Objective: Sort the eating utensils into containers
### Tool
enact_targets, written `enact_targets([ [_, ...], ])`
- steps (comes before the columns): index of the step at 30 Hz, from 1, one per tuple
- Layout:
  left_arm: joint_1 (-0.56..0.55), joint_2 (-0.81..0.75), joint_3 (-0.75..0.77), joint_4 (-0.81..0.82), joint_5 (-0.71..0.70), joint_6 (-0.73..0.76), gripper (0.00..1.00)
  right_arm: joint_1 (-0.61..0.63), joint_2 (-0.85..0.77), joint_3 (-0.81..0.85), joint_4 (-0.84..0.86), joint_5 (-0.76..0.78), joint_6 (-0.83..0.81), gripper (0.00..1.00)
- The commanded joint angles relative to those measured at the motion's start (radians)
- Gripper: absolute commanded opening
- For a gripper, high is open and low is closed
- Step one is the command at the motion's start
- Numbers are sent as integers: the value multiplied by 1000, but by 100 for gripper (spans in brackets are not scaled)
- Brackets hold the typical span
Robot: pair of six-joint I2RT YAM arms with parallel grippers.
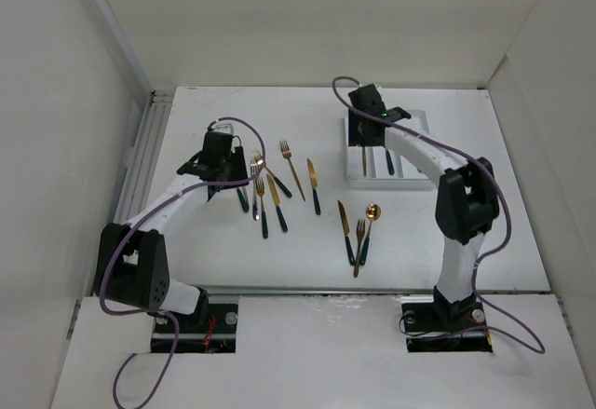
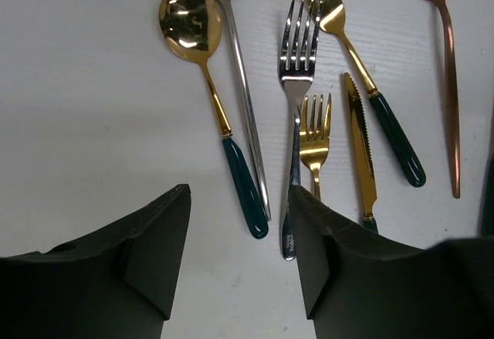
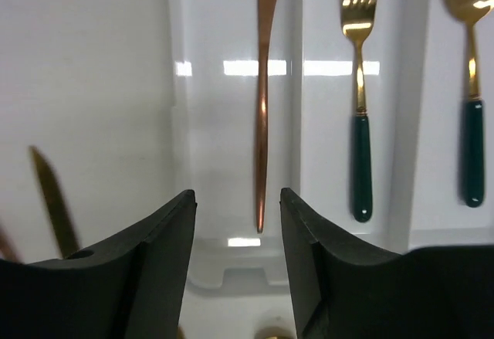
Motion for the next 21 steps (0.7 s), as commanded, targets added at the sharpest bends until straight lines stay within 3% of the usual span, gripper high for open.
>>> enact_targets([
  [1,15,37,13,24,37,-47,50,3,-185,20,39,-21,-28,54],
  [7,24,199,118,-44,37,-65,51,3,-238,-17,50,-32,-37,55],
  [8,24,230,147,-74,20,-76,47,3,-238,-17,50,-32,-37,55],
  [9,24,299,205,-103,-12,-87,34,3,-238,-17,50,-32,-46,55],
  [10,36,328,230,-150,-12,-105,27,3,-238,-17,50,-32,-46,55],
  [12,65,361,249,-164,-5,-114,21,3,-225,-17,50,-32,-55,55],
  [21,76,312,174,-128,31,-104,23,-6,-225,-16,41,-14,-74,55],
])
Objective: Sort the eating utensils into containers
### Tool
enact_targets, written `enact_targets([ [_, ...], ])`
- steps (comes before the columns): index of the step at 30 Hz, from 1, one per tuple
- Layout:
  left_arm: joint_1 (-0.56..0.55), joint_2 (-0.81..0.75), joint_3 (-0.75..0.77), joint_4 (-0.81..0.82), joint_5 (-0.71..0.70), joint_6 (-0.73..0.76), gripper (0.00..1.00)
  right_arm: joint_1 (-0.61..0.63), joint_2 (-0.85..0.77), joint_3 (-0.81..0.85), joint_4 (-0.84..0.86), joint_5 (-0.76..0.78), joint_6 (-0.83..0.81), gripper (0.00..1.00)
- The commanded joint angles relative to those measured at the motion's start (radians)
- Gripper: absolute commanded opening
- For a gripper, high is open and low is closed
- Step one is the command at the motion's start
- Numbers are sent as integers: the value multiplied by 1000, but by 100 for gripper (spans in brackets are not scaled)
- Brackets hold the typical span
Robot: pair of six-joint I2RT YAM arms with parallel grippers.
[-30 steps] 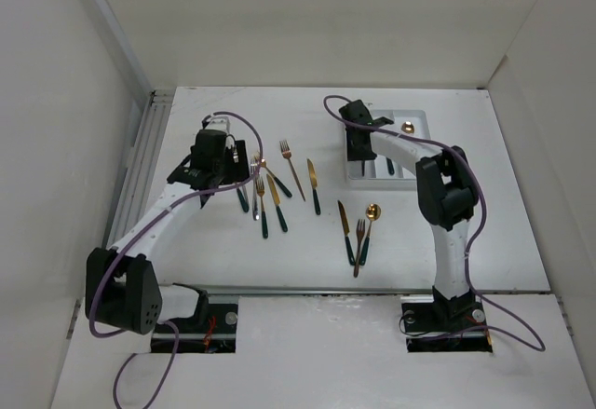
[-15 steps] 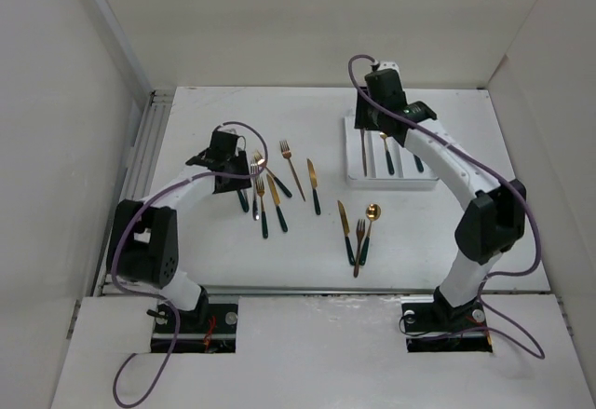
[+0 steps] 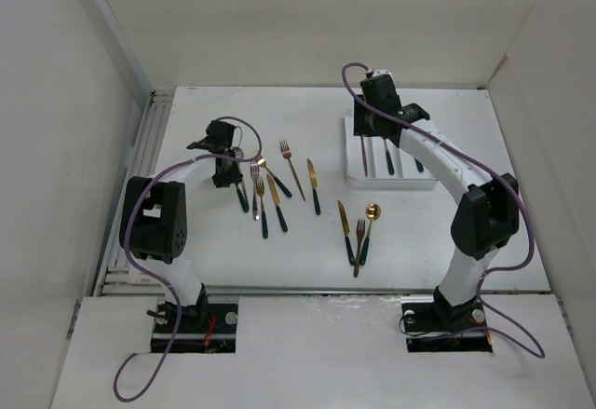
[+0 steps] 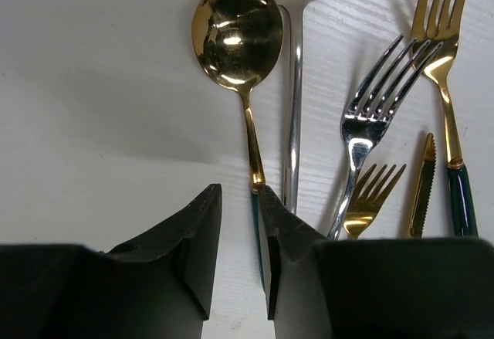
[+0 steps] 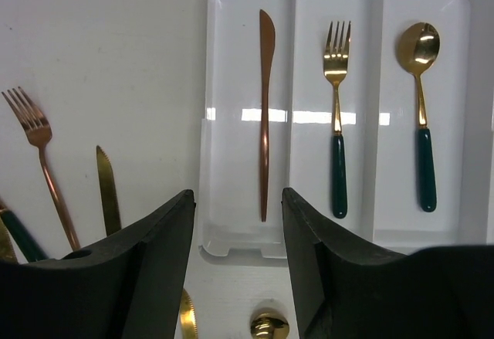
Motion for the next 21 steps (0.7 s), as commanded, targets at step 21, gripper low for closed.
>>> enact_targets([
  [21,-3,68,-38,-49,107,60,31,-6,-50,2,-5,68,-39,56],
])
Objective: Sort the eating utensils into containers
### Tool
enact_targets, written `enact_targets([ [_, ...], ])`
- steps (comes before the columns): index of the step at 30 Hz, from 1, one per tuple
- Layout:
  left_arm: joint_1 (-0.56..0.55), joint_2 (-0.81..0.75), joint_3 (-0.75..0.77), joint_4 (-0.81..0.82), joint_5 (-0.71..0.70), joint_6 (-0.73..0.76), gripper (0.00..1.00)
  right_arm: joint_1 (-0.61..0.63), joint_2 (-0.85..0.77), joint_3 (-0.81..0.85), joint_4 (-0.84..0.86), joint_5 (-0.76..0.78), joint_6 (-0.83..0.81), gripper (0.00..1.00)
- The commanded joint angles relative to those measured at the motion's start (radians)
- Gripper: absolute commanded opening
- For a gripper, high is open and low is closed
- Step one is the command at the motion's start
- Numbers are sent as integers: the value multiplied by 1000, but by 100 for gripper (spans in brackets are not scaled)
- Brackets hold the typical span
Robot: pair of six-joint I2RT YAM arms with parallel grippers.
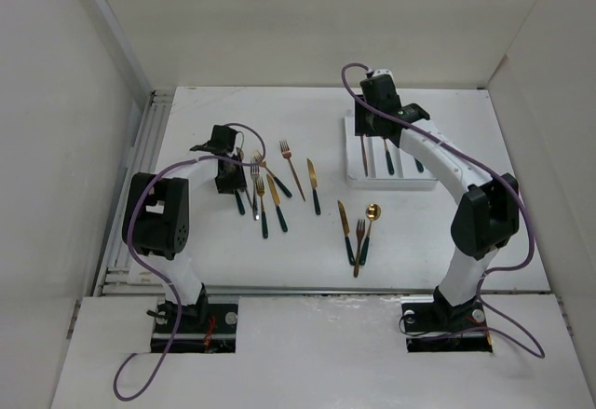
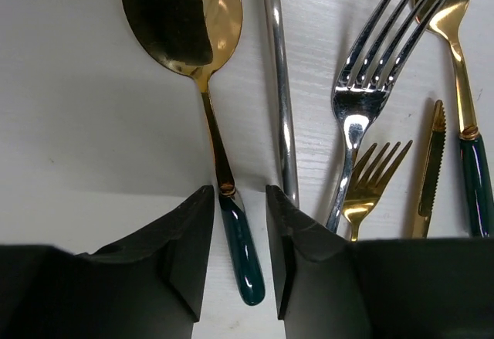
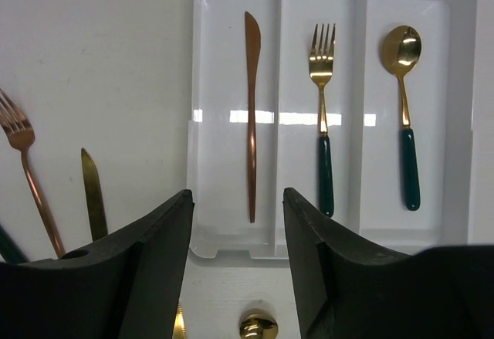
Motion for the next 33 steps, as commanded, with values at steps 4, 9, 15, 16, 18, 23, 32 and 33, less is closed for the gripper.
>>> enact_targets([
  [4,-1,32,-36,-67,1,37,31,-6,-59,2,-2,40,-18,56],
  [9,31,51,-45,-67,10,28,9,-6,-59,2,-11,40,-18,56],
  [15,49,51,-10,-67,10,8,0,-6,-68,12,-20,40,-18,56],
  [16,60,51,-10,-67,10,8,0,-6,-68,12,-20,40,-18,56],
  [18,69,35,4,-76,10,-1,0,8,-68,12,-29,40,-28,56],
  [23,121,-69,88,-95,53,23,0,90,-100,1,32,-73,-102,64],
  [32,143,-305,177,-55,127,71,0,241,-103,-16,241,-418,-40,100],
  [33,143,-351,177,-43,148,60,0,241,-117,-36,288,-469,-16,100],
])
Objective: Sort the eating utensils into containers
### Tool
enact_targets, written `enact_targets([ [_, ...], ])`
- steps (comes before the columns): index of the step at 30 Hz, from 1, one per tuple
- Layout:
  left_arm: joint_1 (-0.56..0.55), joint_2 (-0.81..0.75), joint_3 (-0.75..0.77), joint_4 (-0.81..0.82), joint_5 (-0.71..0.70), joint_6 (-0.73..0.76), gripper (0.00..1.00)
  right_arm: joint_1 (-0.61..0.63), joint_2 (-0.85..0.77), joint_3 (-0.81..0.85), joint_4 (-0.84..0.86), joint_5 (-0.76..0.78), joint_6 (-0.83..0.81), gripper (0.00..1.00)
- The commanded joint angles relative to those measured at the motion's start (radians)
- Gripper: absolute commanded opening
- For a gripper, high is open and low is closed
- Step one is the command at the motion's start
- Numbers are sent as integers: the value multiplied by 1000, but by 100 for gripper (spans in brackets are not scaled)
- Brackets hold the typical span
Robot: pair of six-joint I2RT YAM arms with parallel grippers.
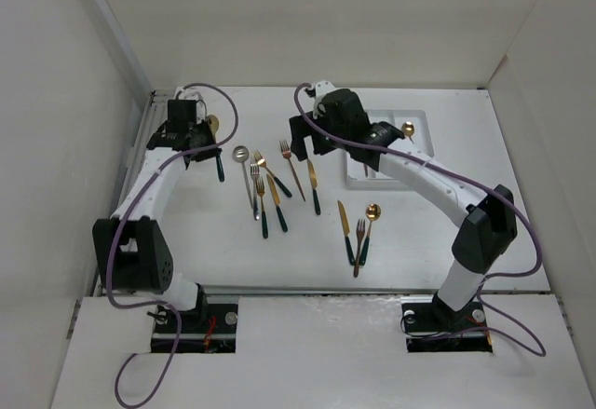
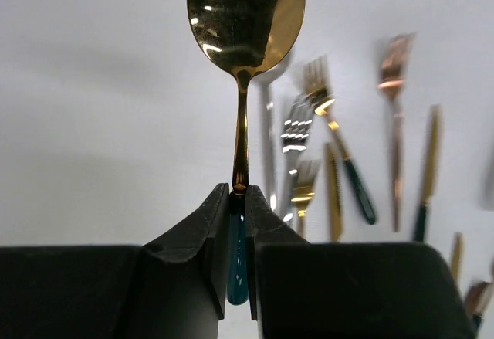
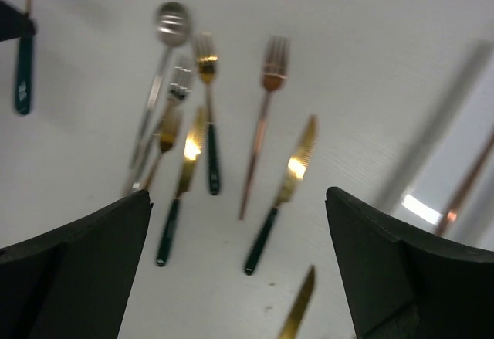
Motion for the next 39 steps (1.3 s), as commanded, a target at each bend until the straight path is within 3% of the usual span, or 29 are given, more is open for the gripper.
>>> enact_targets([
  [1,-2,-140,54,52,76,11,0,12,-57,-57,231,-291,81,100],
  [3,-25,-189,43,109,76,0,0,35,-67,-70,330,-328,136,100],
  [6,-82,-300,-3,204,67,0,0,96,-53,-61,400,-338,163,92],
  [8,-120,-378,-43,246,67,-23,0,132,-40,-39,434,-364,174,81],
  [10,-140,-425,-53,272,67,-32,0,144,-22,-39,481,-385,197,79],
  [15,-183,-455,-54,250,44,-51,0,153,-22,-67,588,-451,235,74],
  [30,-237,-529,-93,230,35,-106,0,164,102,-5,619,-408,335,61],
  [37,-237,-559,-144,221,53,-158,0,164,133,36,628,-448,344,38],
  [38,-237,-559,-155,221,53,-158,0,164,147,51,629,-469,344,32],
  [39,-237,-559,-155,221,53,-158,0,164,147,51,639,-506,344,19],
])
